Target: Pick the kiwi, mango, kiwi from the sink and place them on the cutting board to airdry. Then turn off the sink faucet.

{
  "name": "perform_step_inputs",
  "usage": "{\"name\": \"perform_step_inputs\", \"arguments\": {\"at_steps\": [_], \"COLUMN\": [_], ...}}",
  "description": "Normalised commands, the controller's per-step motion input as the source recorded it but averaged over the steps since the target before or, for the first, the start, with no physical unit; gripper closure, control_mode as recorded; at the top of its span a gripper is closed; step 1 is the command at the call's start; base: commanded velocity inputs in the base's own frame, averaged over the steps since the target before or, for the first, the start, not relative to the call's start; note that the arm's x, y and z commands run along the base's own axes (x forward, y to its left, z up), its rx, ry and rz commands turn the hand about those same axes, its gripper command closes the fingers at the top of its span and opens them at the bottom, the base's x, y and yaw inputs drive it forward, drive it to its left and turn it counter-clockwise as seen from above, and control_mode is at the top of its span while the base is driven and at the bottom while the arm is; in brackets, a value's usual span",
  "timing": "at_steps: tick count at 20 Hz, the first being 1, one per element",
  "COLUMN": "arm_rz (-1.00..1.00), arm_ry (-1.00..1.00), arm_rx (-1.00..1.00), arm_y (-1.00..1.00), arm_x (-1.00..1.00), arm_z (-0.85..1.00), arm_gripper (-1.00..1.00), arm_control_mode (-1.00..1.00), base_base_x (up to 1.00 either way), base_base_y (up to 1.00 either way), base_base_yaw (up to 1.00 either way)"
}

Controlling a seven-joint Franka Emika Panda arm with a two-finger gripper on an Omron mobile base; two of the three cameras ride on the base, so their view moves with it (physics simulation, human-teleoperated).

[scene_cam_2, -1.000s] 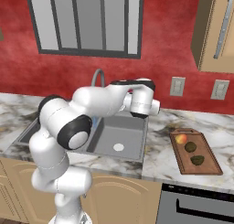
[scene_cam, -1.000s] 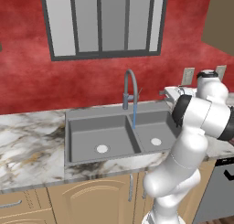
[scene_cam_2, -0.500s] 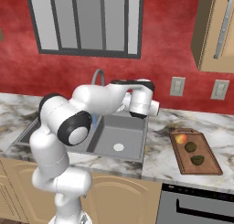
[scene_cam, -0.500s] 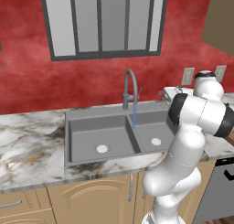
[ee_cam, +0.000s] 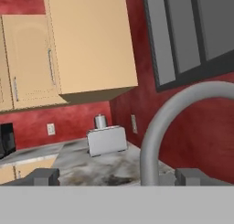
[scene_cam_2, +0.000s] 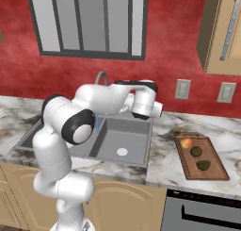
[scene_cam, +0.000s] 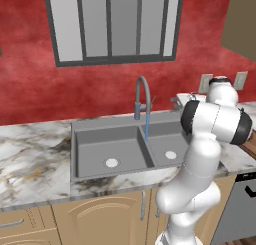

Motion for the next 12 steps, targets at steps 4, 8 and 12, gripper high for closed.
{"name": "perform_step_inputs", "arguments": {"at_steps": [4, 8, 12], "arm_rz": [0.0, 0.0, 0.0], "arm_ry": [0.0, 0.0, 0.0], "arm_rx": [0.01, 0.0, 0.0], "arm_y": [0.0, 0.0, 0.0], "arm_x": [0.1, 0.0, 0.06], "arm_z": [-0.09, -0.15, -0.11], "arm_gripper": [-1.0, -1.0, -1.0], "arm_control_mode": [-1.0, -1.0, -1.0], "base_base_x": [0.0, 0.0, 0.0], "base_base_y": [0.0, 0.0, 0.0], "base_base_yaw": [0.0, 0.0, 0.0]}}
